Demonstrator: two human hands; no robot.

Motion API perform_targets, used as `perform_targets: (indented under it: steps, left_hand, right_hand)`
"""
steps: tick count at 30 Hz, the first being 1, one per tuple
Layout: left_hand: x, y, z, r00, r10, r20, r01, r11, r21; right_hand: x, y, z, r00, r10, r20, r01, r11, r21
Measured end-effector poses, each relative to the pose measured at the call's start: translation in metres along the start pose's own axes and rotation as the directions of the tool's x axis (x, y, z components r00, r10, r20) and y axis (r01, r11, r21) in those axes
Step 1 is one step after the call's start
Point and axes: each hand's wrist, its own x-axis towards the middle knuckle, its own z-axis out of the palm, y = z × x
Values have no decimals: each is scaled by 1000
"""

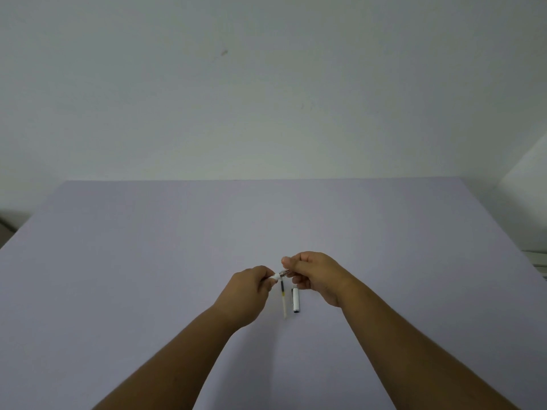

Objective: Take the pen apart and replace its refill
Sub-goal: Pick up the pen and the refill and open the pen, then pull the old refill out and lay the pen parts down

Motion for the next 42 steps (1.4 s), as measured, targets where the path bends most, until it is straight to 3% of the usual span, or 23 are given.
perform_targets:
  steps: [3, 5, 9, 14, 21, 23, 26, 28, 30, 42]
  left_hand:
    - [-1, 1, 0, 1000, -13, 0, 13, 1000, -28]
    - [0, 1, -1, 999, -48, 8, 48, 997, -62]
    - [-2, 1, -2, 994, -97, 45, 104, 973, -206]
    - [-3, 3, -2, 993, -110, 47, 118, 956, -267]
    - [-3, -5, 2, 983, -175, 55, 183, 923, -339]
    - [-3, -8, 6, 977, -202, 67, 212, 906, -366]
    - [-1, -14, 13, 967, -236, 95, 254, 879, -404]
    - [0, -17, 19, 962, -249, 112, 273, 867, -416]
    - [2, -21, 22, 957, -261, 126, 290, 858, -424]
    - [2, -32, 33, 942, -295, 161, 336, 836, -433]
  right_hand:
    - [0, -1, 0, 995, -18, -96, 19, 1000, 8]
    - [1, -3, 0, 990, -37, -138, 53, 992, 114]
    - [1, -7, -2, 987, -27, -158, 63, 972, 226]
    - [4, -7, -1, 973, -20, -231, 86, 956, 280]
    - [13, -8, -15, 920, 64, -386, 170, 824, 541]
    - [18, 4, -19, 904, 134, -406, 76, 883, 462]
    - [23, 34, -19, 898, 206, -390, -164, 977, 138]
    - [27, 55, -15, 905, 188, -381, -265, 951, -160]
    - [30, 71, -9, 901, 162, -403, -305, 896, -321]
    - [41, 99, 2, 849, 99, -519, -319, 879, -355]
